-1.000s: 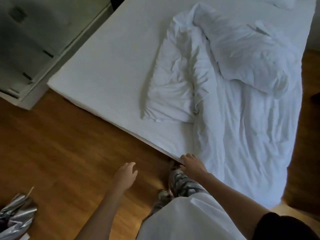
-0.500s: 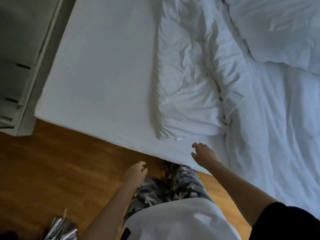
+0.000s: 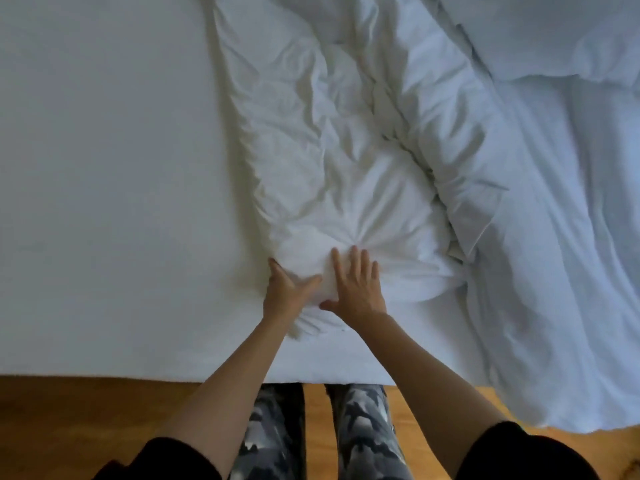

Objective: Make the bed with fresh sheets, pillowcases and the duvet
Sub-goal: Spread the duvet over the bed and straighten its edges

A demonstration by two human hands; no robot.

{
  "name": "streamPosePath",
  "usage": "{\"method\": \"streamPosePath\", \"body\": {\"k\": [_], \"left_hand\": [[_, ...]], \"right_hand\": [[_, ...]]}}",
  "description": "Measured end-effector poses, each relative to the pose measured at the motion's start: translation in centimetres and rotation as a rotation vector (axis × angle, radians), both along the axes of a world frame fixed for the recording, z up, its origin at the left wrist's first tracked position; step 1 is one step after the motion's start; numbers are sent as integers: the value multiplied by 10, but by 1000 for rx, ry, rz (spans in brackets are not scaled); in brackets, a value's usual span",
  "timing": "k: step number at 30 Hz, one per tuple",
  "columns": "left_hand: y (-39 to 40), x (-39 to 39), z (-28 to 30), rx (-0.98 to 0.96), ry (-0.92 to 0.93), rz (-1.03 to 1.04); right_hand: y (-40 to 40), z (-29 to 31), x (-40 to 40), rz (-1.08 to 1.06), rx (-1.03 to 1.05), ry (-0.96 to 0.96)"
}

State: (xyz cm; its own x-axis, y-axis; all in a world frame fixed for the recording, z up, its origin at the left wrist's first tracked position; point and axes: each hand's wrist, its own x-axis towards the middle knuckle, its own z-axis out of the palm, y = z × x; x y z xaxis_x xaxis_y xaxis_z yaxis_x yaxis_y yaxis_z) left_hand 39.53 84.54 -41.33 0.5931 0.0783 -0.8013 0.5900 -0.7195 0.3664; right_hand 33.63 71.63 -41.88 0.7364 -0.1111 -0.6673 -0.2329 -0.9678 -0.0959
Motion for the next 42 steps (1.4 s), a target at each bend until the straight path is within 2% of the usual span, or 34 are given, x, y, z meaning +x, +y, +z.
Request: {"method": "streamPosePath", "body": {"k": [3,8,11,14,17,20,24,28,32,36,39,42], "left_hand": [[-1,13,-26,5,-83,201],[2,30,-16,-165,17,316],[10,41,23,-277,-39,331],[55,51,69,-293,-78,371],[138,70,121,-146,-144,312],[223,101,178,-4,-212,226],[269,136,220,102,-290,65],[233,143,212,150,-311,-114],[149,114,195,98,-324,-236],[13,56,195,-54,-336,-509],[-71,5,199,-191,-272,-653],[-97,-17,191,-226,-199,-699]], "right_hand": [[8,-28,10,-26,-122,-38],[11,-33,26,61,-194,-294],[13,0,35,-21,-2,-315],[51,45,41,-74,191,-326],[135,92,55,-65,358,-320],[231,140,83,-103,601,-196],[294,168,116,-151,626,-231],[269,158,112,-179,488,-256],[182,139,71,-263,398,-309],[76,133,-7,-528,166,-413],[16,138,-68,-777,36,-370],[-10,135,-97,-791,20,-354]]}}
